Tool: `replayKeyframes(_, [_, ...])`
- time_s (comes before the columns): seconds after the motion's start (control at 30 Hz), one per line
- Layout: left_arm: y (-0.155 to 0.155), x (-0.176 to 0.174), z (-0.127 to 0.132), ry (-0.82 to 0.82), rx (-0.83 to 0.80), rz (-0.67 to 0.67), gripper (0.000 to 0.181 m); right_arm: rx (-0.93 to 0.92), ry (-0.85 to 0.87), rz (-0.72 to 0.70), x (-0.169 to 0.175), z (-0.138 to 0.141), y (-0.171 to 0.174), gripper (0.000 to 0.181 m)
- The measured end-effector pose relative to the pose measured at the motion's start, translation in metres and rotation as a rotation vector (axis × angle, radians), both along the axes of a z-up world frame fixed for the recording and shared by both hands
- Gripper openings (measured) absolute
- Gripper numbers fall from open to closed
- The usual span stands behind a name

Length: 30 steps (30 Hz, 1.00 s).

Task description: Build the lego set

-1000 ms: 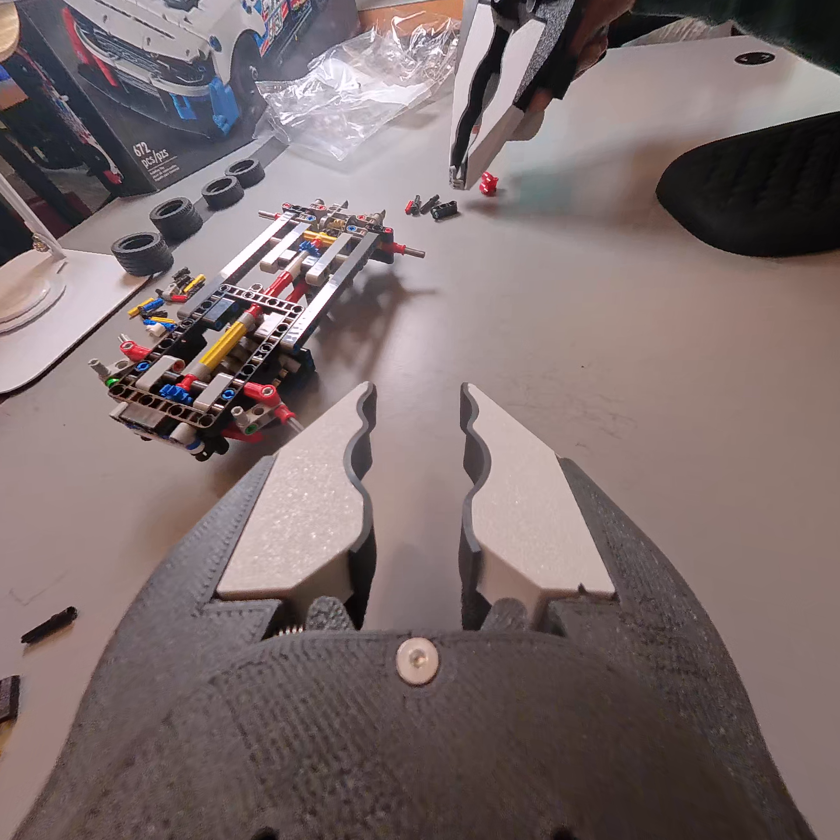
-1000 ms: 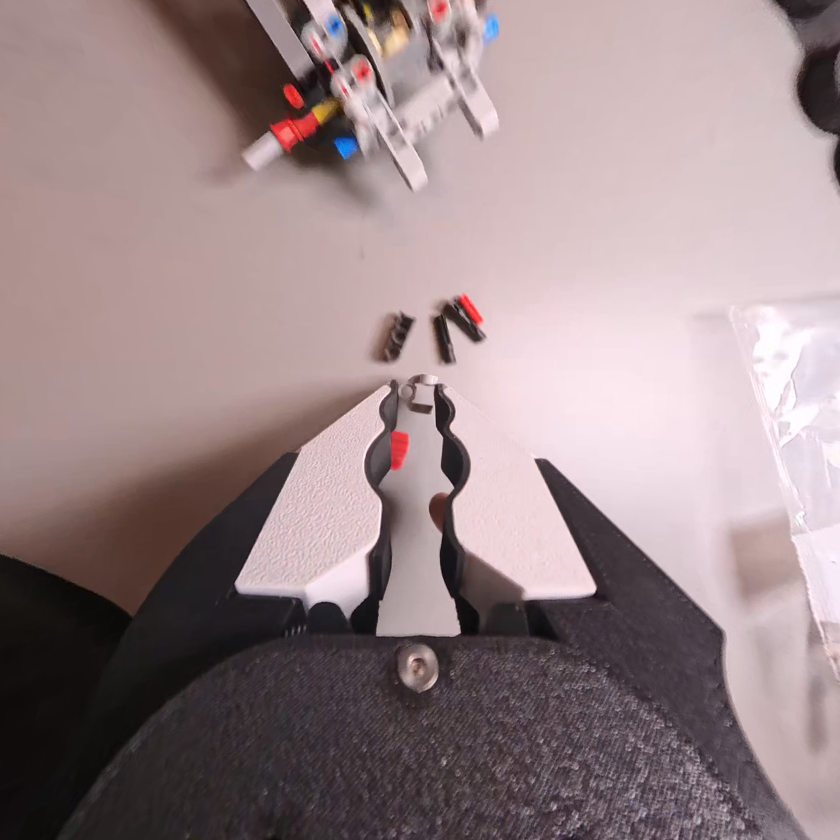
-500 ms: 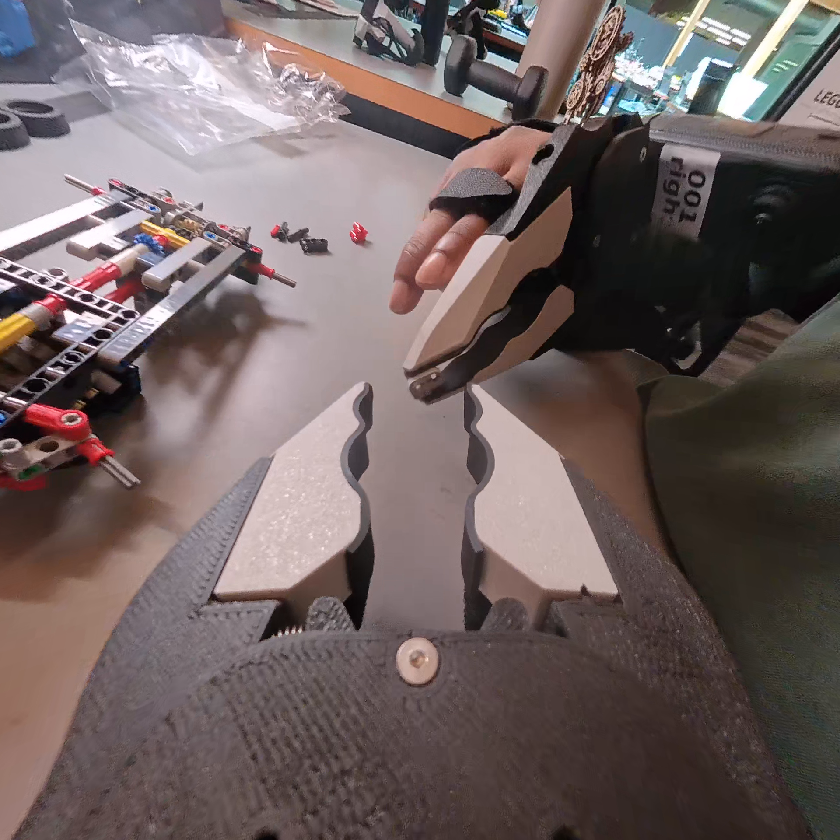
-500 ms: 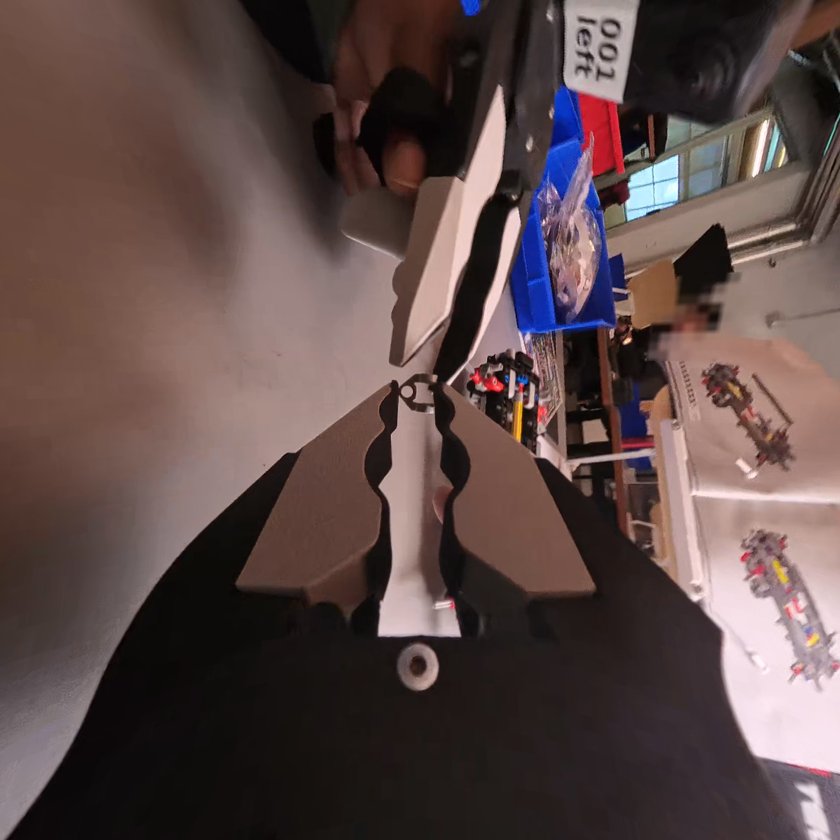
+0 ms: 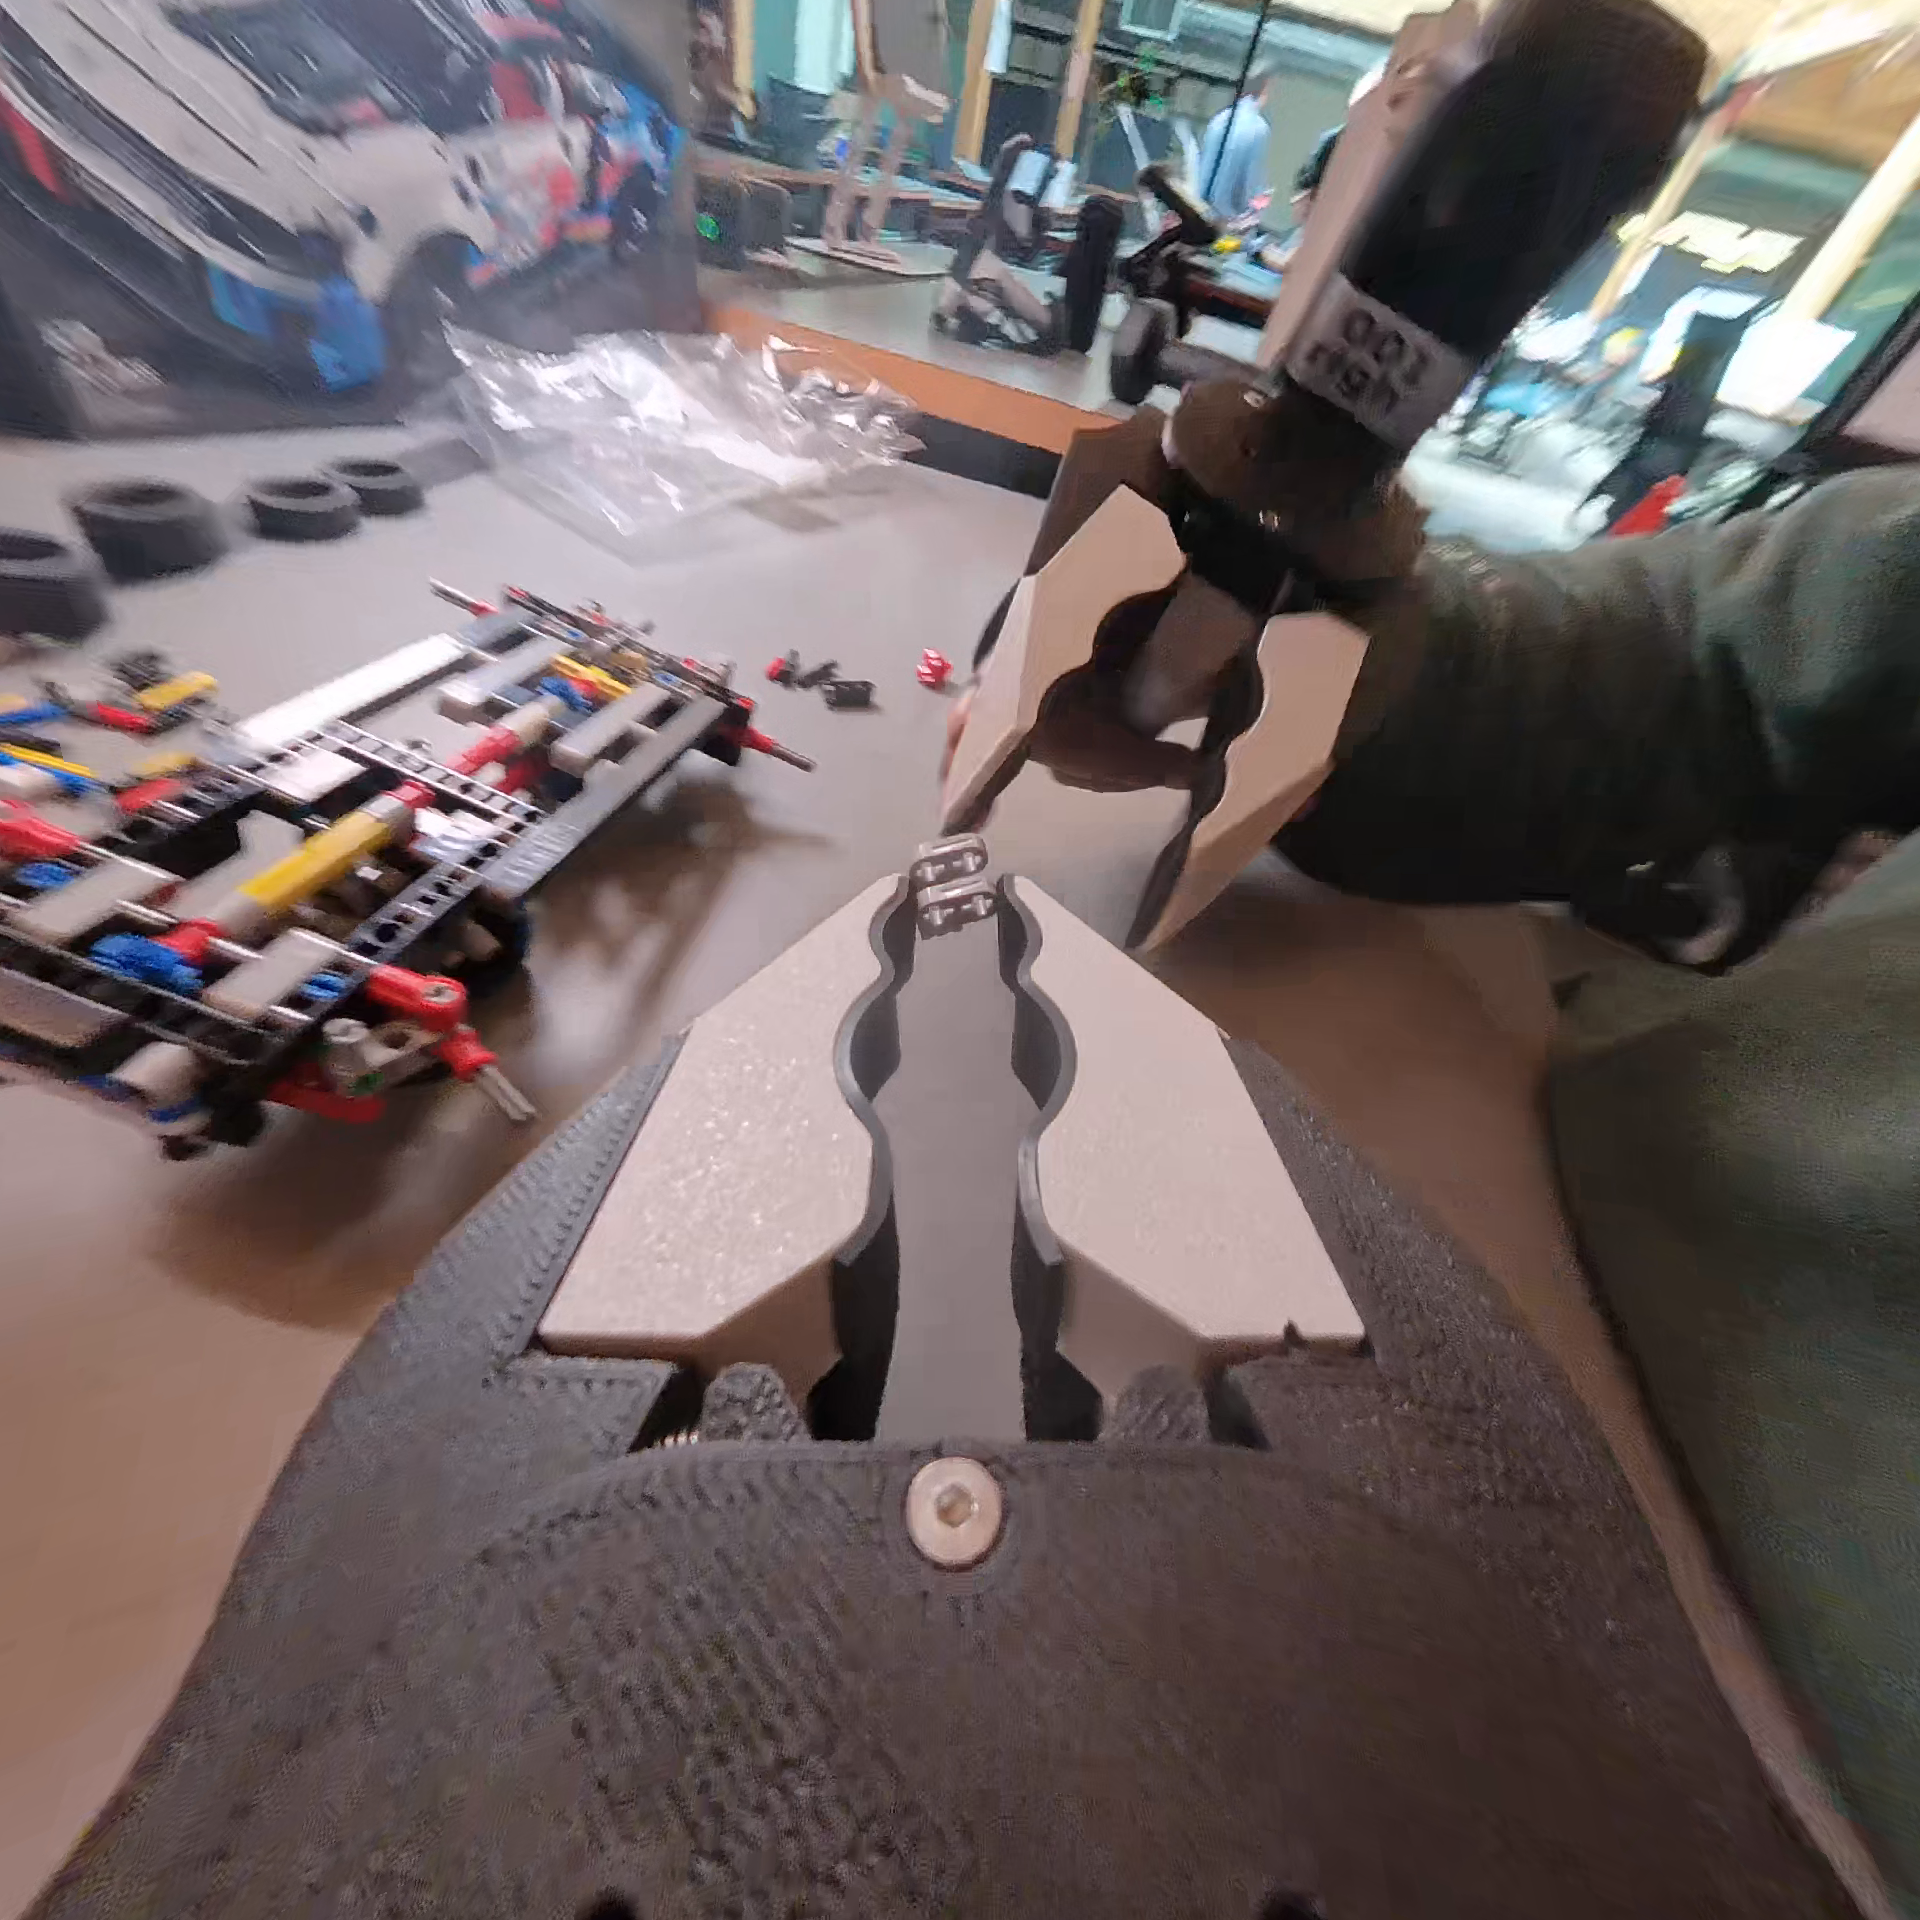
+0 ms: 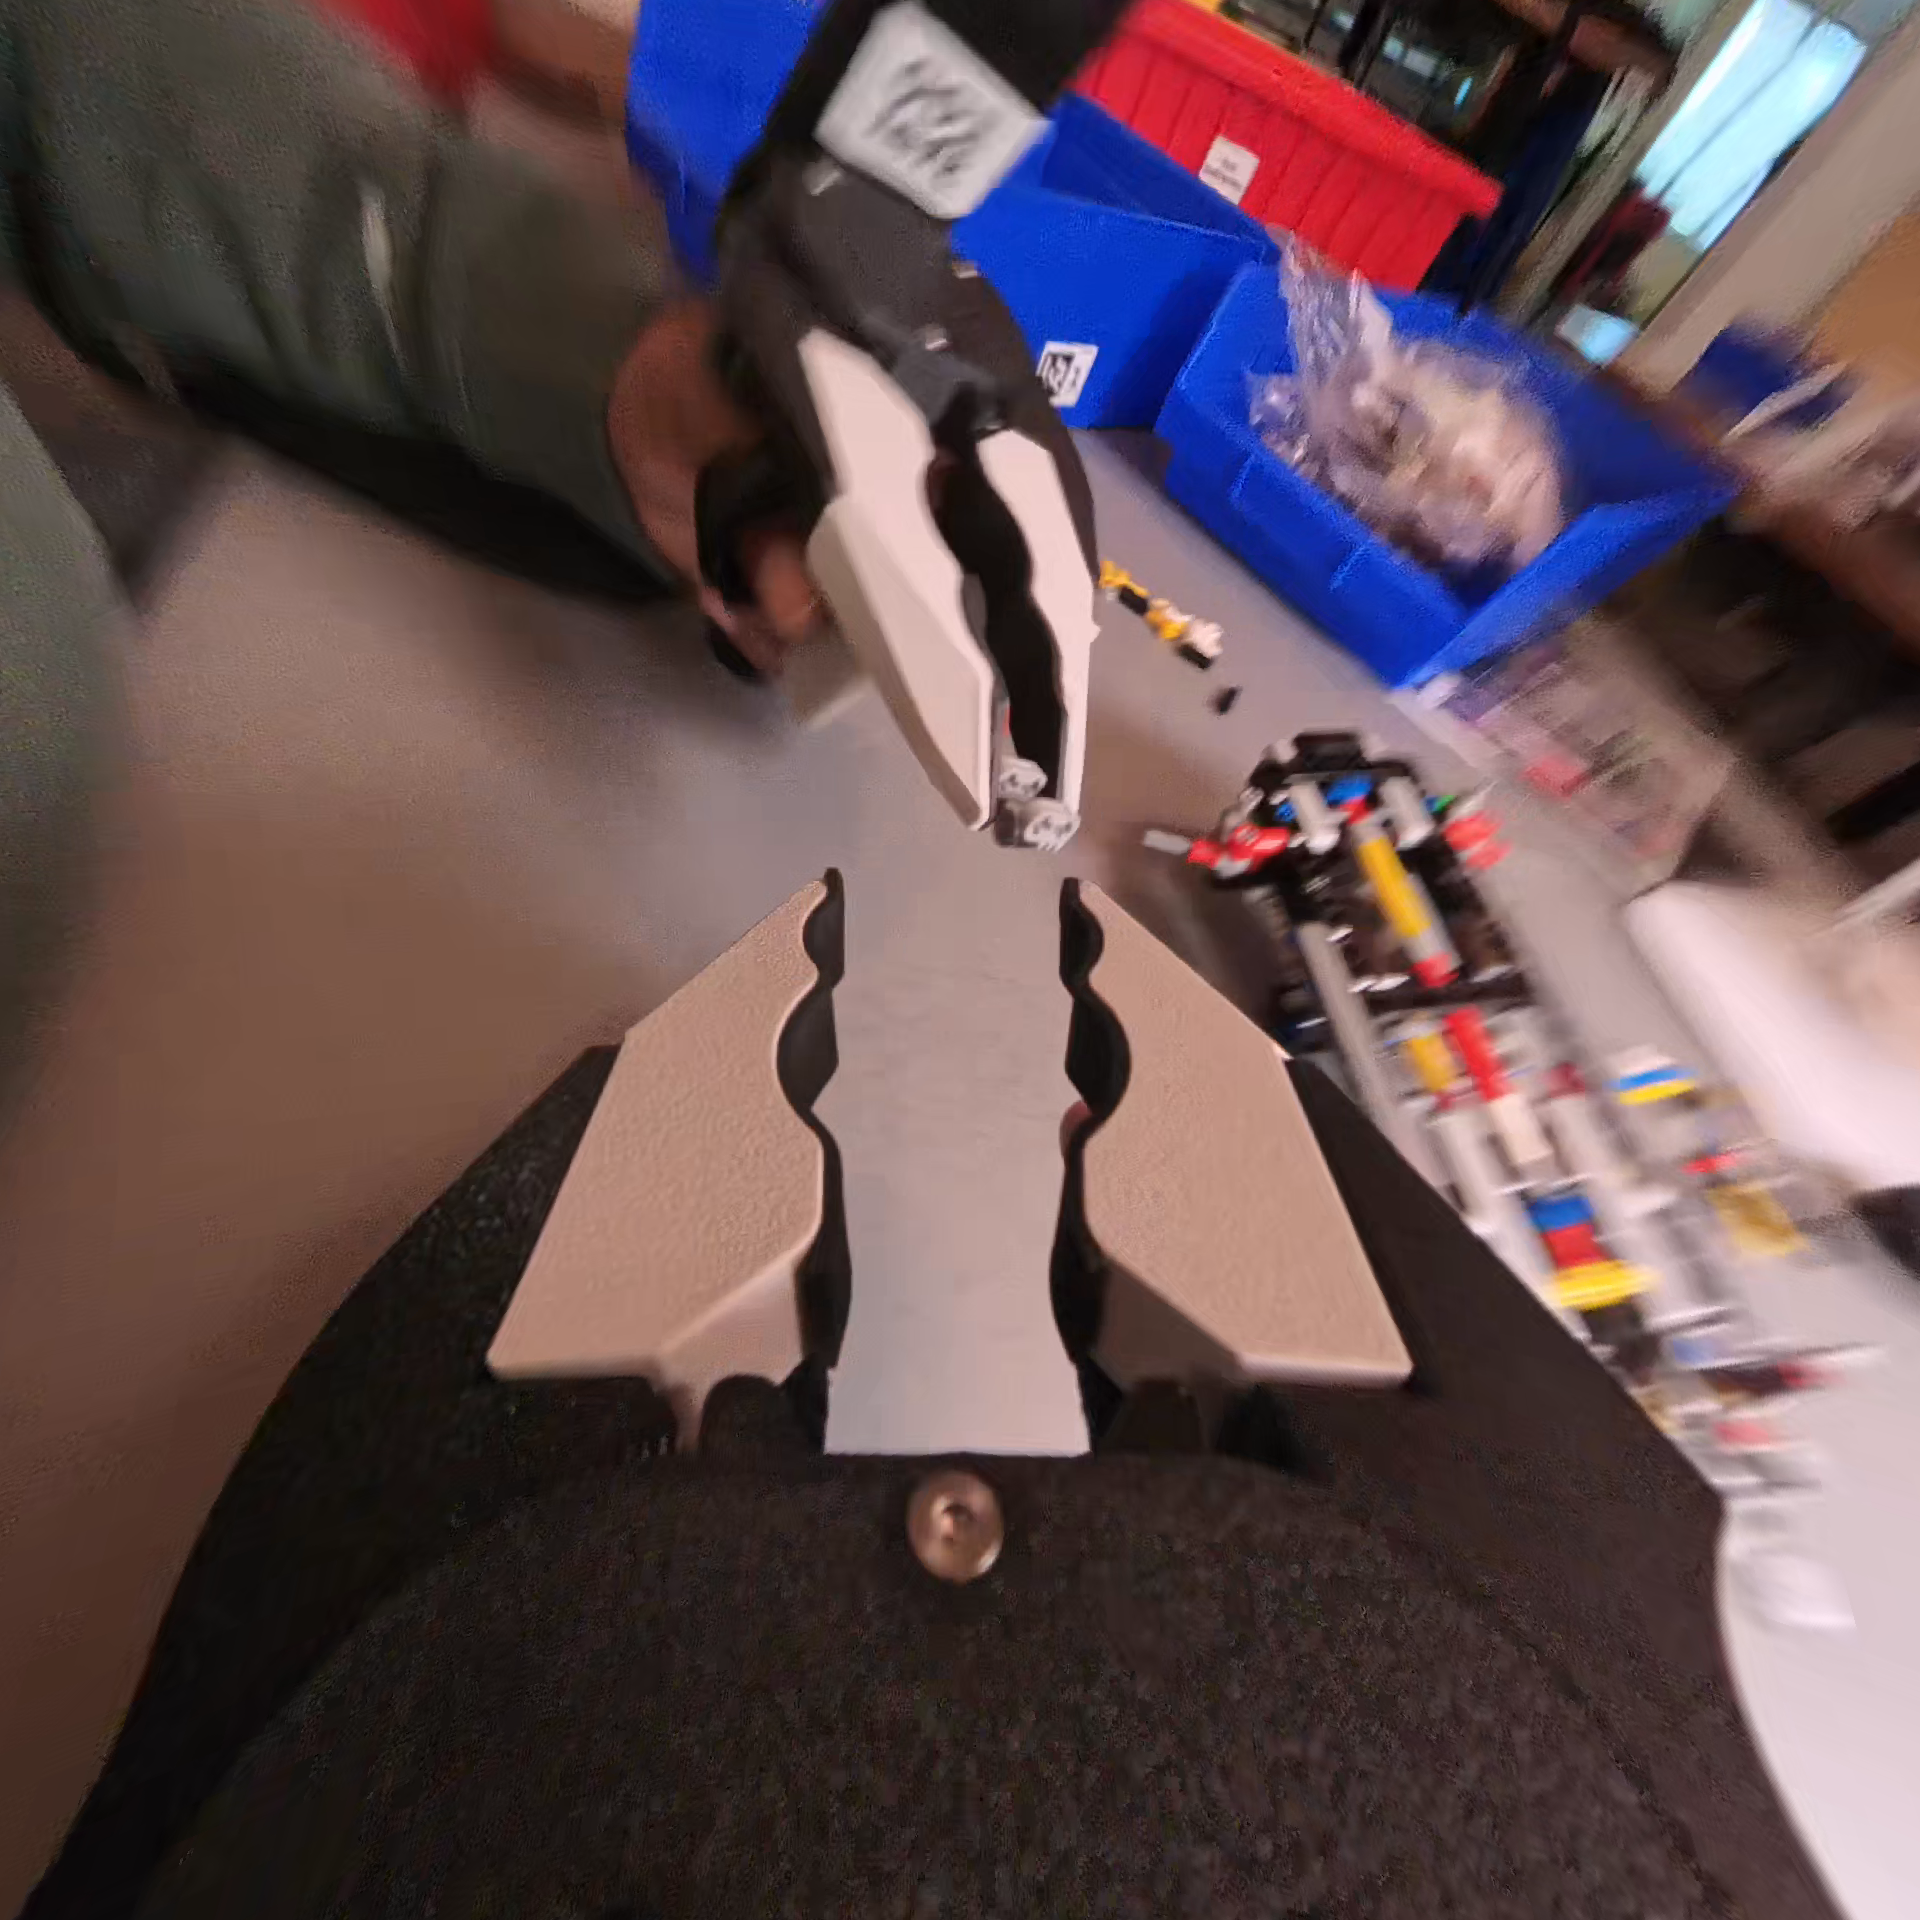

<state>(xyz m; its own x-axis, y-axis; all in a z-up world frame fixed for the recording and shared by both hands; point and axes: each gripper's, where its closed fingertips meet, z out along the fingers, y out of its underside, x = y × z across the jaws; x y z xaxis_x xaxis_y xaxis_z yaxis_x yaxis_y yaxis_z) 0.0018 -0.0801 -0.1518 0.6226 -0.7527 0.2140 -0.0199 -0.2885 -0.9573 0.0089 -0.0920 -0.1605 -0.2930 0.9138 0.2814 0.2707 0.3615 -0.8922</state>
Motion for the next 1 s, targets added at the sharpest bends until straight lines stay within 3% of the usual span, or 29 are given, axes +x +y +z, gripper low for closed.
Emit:
replayKeyframes(0.07, [0.005,-0.007,0.000,0.138,0.123,0.069,0.014,-0.352,-0.001,-0.003,0.001,0.011,0.003,0.038])
replayKeyframes(0.13, [0.007,-0.007,0.000,0.263,0.231,0.109,0.014,-0.576,0.012,-0.022,-0.001,0.018,0.008,0.032])
replayKeyframes(0.3, [0.006,0.001,-0.005,0.488,0.408,0.133,0.014,-0.773,-0.050,-0.048,-0.009,0.012,0.006,0.029])
replayKeyframes(0.5, [0.004,0.006,-0.007,0.591,0.502,0.129,0.014,-0.831,-0.104,-0.086,-0.010,0.002,0.007,0.019])
replayKeyframes(0.7, [0.000,0.011,-0.004,0.537,0.496,0.100,0.014,-0.827,-0.102,-0.075,-0.006,0.003,0.010,0.003])
replayKeyframes(1.0, [0.002,0.008,-0.011,0.339,0.282,0.053,0.016,-0.309,-0.090,-0.180,-0.007,-0.004,0.019,0.000])
